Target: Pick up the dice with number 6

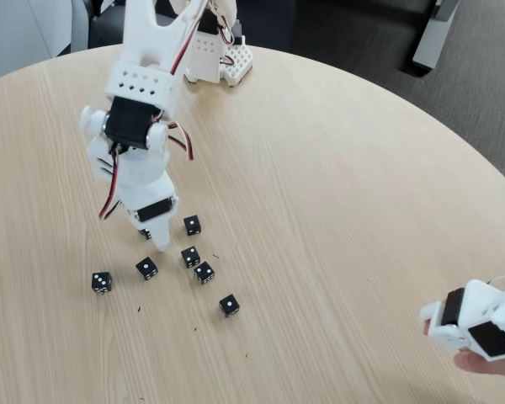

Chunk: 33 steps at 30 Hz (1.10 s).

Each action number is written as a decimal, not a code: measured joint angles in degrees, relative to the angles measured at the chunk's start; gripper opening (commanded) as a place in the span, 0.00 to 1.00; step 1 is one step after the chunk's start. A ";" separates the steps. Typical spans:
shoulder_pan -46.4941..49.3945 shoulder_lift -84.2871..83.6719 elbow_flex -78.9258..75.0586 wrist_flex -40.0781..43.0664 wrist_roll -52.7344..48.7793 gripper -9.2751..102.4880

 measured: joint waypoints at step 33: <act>-0.70 10.02 0.00 2.55 5.80 0.08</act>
